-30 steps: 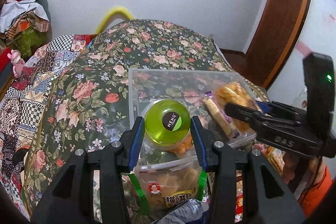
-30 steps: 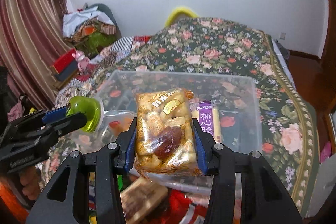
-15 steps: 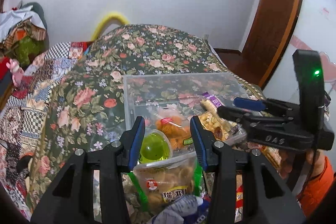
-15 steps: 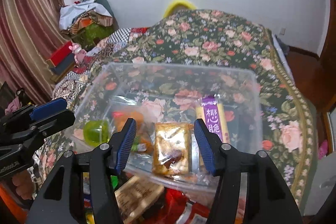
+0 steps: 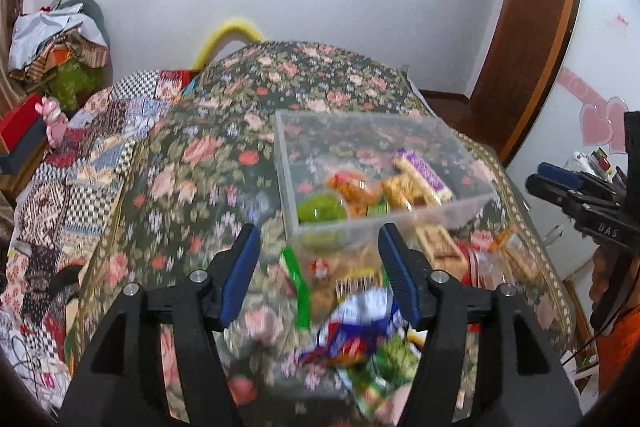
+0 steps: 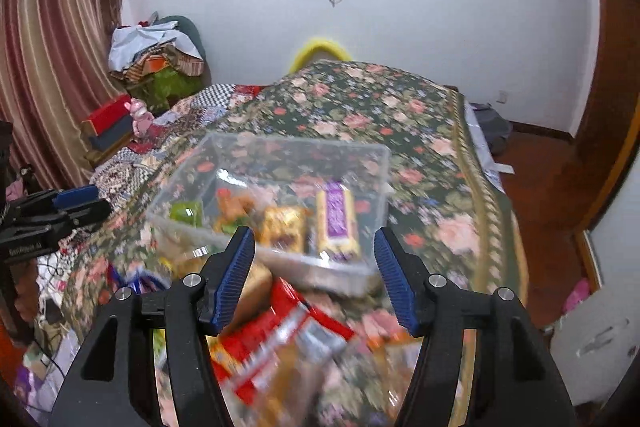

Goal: Organize snacks
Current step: 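Grasp biscuit pack with right gripper while left grasps blue snack bag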

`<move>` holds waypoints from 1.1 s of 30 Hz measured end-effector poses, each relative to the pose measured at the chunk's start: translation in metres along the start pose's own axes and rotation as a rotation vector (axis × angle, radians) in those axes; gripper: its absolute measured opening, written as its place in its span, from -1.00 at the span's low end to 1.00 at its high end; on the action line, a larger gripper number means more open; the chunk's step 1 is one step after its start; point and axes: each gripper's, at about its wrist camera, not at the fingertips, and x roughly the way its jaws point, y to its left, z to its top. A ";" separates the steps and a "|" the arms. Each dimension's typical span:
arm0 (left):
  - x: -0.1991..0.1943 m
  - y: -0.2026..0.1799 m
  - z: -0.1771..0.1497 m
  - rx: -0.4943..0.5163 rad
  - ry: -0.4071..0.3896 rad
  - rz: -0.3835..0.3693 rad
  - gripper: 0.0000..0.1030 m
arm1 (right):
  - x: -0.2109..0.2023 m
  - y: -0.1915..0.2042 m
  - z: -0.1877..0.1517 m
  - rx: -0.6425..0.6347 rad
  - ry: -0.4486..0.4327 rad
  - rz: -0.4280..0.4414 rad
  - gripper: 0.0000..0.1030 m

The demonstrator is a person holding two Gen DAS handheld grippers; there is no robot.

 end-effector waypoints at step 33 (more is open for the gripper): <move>0.070 -0.030 -0.064 -0.059 0.183 0.016 0.86 | 0.038 -0.071 -0.108 0.171 0.207 -0.072 0.27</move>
